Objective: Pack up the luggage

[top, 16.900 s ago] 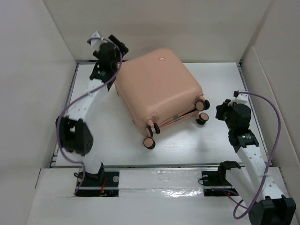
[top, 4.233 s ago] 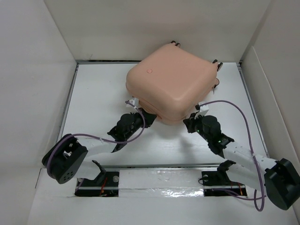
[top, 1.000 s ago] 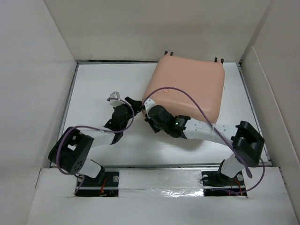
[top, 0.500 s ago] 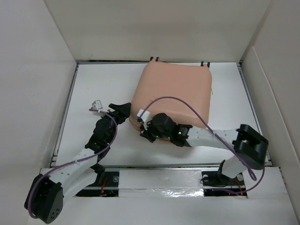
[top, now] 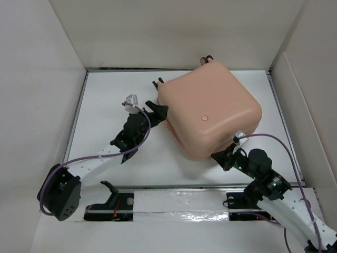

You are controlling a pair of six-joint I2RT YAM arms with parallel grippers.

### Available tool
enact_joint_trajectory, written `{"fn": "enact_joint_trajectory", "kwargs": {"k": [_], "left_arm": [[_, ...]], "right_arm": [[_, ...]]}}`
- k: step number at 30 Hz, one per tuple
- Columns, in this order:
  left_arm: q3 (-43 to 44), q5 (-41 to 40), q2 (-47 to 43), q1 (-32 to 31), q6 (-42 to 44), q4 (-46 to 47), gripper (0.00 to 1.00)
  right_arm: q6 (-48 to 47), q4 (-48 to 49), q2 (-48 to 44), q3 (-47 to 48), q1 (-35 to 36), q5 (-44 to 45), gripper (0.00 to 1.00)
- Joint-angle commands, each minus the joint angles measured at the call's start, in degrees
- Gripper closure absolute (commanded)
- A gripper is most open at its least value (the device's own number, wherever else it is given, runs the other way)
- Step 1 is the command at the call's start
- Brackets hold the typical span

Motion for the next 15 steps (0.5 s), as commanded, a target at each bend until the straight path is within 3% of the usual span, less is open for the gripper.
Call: {"fn": "enact_joint_trajectory", "kwargs": {"k": [1, 2, 6, 15], "left_arm": [[7.3, 1.5, 1.9, 4.6, 1.2, 0.1, 0.21], [9.0, 3.4, 2.8, 6.2, 1.1, -0.4, 0.15], [24.3, 12.8, 15.8, 16.3, 1.1, -6.9, 0.12], [52.5, 22.6, 40.3, 19.3, 5.9, -20.3, 0.11]], "right_arm": [[3.0, 0.4, -2.9, 3.2, -3.1, 4.8, 1.00], [1.8, 1.6, -1.6, 3.3, -3.6, 3.6, 1.00], [-0.2, 4.0, 7.6, 5.6, -4.4, -0.4, 1.00], [-0.4, 8.0, 9.9, 5.1, -4.4, -3.3, 1.00]]}}
